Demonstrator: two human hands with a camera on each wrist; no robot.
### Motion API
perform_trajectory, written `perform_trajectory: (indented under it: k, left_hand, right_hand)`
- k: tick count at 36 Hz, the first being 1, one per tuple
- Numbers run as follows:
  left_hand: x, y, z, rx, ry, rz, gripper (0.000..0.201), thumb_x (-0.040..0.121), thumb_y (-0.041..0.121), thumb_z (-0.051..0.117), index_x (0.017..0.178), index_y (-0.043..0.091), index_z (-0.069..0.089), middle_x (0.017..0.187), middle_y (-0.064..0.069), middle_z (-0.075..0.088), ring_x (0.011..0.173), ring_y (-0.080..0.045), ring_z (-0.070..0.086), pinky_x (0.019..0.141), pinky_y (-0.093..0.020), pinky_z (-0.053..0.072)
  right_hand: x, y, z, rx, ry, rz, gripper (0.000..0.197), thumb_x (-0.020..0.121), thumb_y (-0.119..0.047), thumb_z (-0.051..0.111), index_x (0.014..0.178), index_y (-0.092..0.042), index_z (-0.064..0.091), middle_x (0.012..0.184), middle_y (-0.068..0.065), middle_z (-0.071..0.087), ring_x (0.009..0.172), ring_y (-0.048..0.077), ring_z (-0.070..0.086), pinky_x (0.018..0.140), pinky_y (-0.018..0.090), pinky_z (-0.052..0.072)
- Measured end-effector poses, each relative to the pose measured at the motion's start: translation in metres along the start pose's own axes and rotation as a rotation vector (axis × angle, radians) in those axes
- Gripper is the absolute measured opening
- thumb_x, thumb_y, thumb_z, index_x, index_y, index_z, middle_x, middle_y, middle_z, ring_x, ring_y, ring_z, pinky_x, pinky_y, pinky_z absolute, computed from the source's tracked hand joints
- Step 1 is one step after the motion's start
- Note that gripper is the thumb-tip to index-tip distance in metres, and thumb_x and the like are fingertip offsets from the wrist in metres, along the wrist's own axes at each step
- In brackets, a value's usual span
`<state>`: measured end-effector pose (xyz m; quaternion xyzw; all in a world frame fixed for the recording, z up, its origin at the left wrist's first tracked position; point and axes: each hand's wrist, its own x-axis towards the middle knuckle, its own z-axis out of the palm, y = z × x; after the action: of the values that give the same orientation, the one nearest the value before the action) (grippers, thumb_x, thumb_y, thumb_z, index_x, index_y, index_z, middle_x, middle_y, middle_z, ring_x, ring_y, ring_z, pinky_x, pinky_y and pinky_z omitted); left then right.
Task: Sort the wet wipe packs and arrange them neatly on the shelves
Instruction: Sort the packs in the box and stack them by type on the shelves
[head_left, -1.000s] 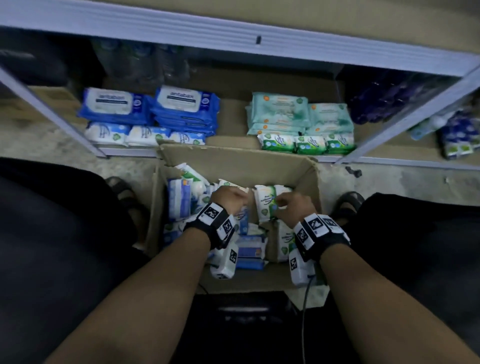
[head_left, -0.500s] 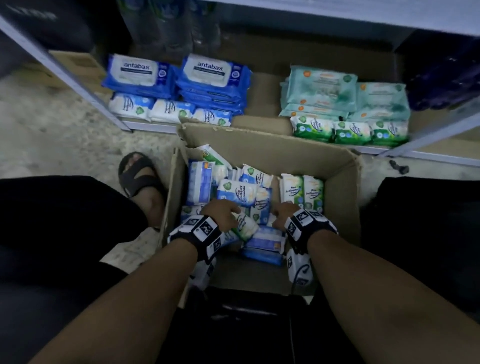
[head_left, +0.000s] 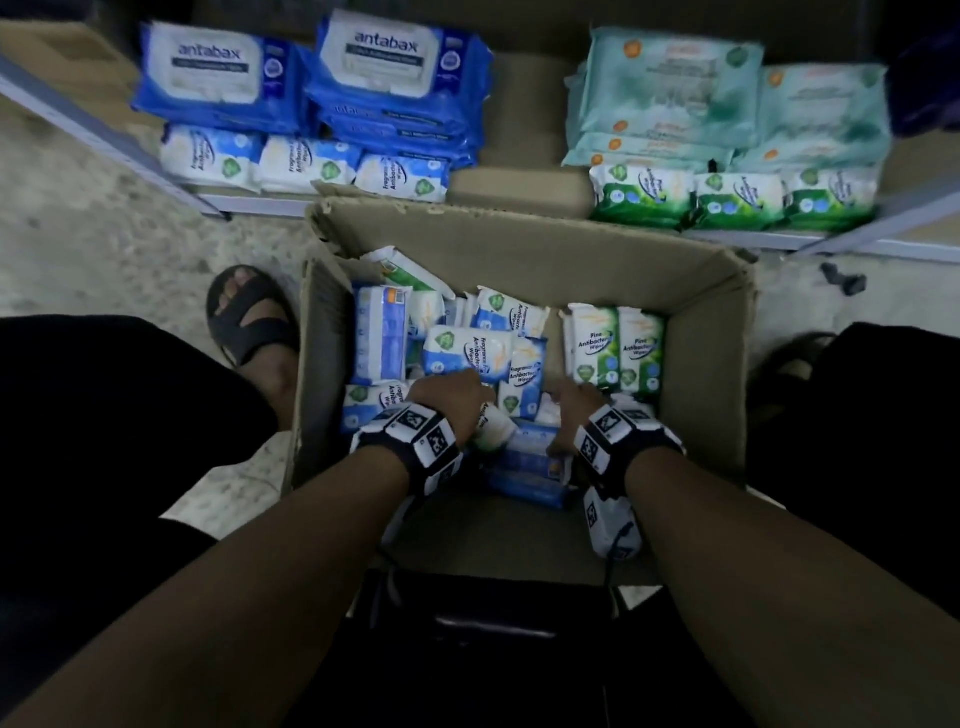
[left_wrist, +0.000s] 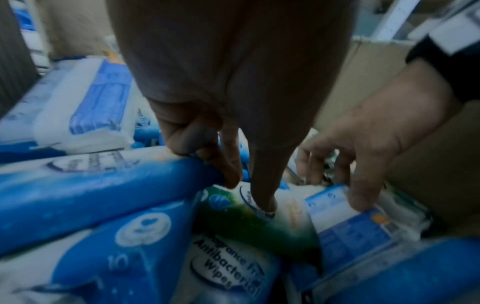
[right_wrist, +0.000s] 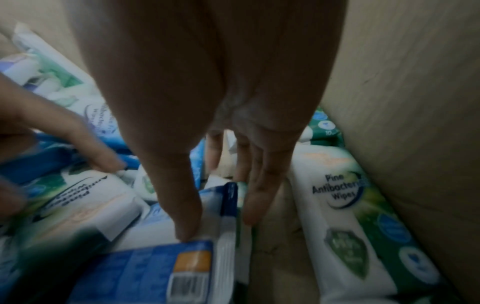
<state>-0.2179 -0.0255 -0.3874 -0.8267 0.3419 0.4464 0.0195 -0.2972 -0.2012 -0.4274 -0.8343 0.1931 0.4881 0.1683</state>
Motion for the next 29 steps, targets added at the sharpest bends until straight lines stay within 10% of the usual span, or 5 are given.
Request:
perform_trajectory:
  k: [6, 12, 22, 26, 29]
  left_hand:
    - [0.009, 0.003, 0.007, 0.039, -0.048, -0.054, 0.031, 0.097, 0.021, 0.043, 0.125, 0.018, 0.055, 0.12, -0.011, 0.057, 0.102, -0.034, 0.059, 0.077, -0.035, 0.043]
    - [-0.005, 0.008, -0.003, 0.155, -0.085, 0.038, 0.032, 0.091, 0.01, 0.057, 0.123, 0.015, 0.053, 0.136, -0.012, 0.042, 0.117, -0.034, 0.05, 0.092, -0.044, 0.048]
    - [-0.021, -0.001, -0.023, -0.032, 0.004, 0.03, 0.045, 0.084, 0.04, 0.074, 0.123, 0.021, 0.06, 0.12, -0.004, 0.057, 0.108, -0.025, 0.057, 0.088, -0.036, 0.048]
    - [-0.023, -0.004, -0.041, -0.122, 0.029, -0.013, 0.041, 0.093, 0.052, 0.058, 0.075, 0.015, 0.055, 0.075, -0.004, 0.052, 0.074, -0.022, 0.055, 0.063, -0.03, 0.038]
    - [-0.031, -0.01, -0.056, -0.175, 0.154, -0.058, 0.054, 0.095, 0.055, 0.051, 0.063, 0.013, 0.039, 0.061, -0.005, 0.038, 0.056, -0.018, 0.041, 0.055, -0.032, 0.029]
  right_hand:
    - [-0.004, 0.001, 0.008, 0.016, -0.034, -0.088, 0.048, 0.068, -0.039, 0.082, 0.101, -0.016, 0.056, 0.093, 0.005, 0.059, 0.083, 0.025, 0.062, 0.075, 0.035, 0.058]
    - [-0.013, 0.001, 0.001, -0.133, -0.101, -0.188, 0.045, 0.072, -0.055, 0.076, 0.077, -0.011, 0.069, 0.067, 0.001, 0.059, 0.063, 0.02, 0.06, 0.056, 0.029, 0.05]
    - [-0.028, 0.003, -0.014, 0.047, -0.114, -0.119, 0.07, 0.069, -0.06, 0.07, 0.121, -0.013, 0.065, 0.127, 0.01, 0.061, 0.11, 0.029, 0.059, 0.092, 0.039, 0.053]
    - [-0.038, 0.003, -0.032, 0.216, -0.147, -0.086, 0.07, 0.081, -0.048, 0.069, 0.134, -0.005, 0.056, 0.14, 0.016, 0.052, 0.118, 0.035, 0.055, 0.094, 0.04, 0.051]
    - [-0.042, -0.001, -0.049, 0.335, -0.151, -0.107, 0.053, 0.082, -0.05, 0.067, 0.114, -0.008, 0.068, 0.133, 0.018, 0.057, 0.11, 0.035, 0.058, 0.084, 0.039, 0.048]
